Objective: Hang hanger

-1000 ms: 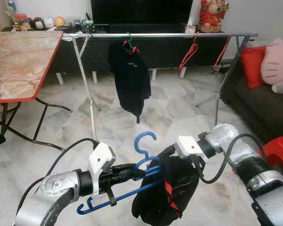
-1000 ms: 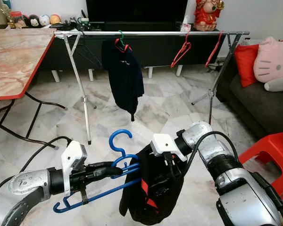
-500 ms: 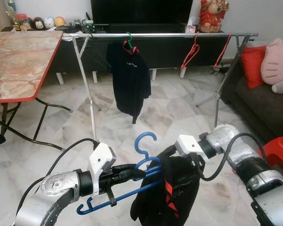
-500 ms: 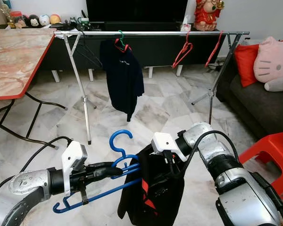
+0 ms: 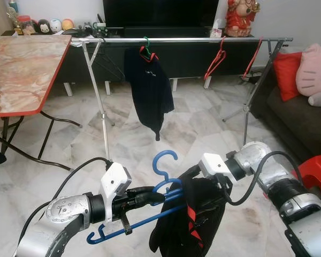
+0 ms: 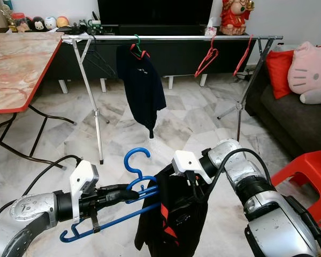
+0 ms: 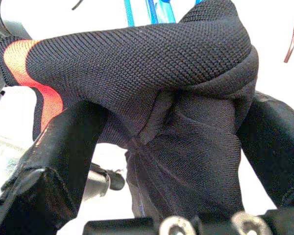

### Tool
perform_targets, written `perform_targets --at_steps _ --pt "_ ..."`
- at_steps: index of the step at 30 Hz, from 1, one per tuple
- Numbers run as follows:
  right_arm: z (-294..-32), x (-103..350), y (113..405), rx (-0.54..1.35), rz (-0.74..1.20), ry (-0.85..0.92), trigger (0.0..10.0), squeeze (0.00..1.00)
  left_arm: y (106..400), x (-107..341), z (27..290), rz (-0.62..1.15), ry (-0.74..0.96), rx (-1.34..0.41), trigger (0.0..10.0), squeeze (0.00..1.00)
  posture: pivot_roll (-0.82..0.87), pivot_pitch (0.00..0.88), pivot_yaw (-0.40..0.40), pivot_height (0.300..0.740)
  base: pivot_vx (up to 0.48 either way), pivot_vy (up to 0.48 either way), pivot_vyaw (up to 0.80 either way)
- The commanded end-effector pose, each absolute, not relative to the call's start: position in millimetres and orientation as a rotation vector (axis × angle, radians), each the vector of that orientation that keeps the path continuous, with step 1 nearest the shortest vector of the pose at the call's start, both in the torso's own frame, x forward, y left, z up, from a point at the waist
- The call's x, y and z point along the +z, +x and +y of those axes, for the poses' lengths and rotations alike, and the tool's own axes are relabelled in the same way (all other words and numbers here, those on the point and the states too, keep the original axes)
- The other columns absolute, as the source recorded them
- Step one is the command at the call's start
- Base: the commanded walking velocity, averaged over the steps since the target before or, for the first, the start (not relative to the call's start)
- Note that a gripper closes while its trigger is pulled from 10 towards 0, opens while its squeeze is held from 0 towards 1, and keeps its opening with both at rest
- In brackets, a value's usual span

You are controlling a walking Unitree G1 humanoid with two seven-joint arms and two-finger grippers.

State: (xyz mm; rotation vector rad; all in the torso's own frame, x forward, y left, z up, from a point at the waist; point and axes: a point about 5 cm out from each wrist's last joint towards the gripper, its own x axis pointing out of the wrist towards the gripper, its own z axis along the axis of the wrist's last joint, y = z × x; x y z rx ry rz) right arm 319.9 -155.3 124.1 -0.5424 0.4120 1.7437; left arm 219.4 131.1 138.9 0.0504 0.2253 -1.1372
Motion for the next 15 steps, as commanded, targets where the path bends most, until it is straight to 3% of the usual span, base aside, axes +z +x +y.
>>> perform_targets --at_steps 1,14,15 --pt "-157.0 131.4 323.7 1.737 0.401 -0.549 0.0 0.00 218.8 150.7 125.6 0.169 0.053 -1.178 10.0 0.00 -0.08 0.000 -0.075 0.740 0.000 0.000 0.00" --pt "-157.0 131.4 323.7 1.737 0.401 -0.548 0.0 0.00 218.8 150.7 125.6 0.169 0.053 -1.178 10.0 0.00 -0.08 0.000 -0.075 0.740 0.000 0.000 0.00" --pt "-157.3 128.9 323.0 1.744 0.431 -0.540 10.0 0.00 218.6 150.5 125.1 0.173 0.062 -1.189 10.0 0.00 -0.07 0.000 -0.069 0.740 0.000 0.000 0.00"
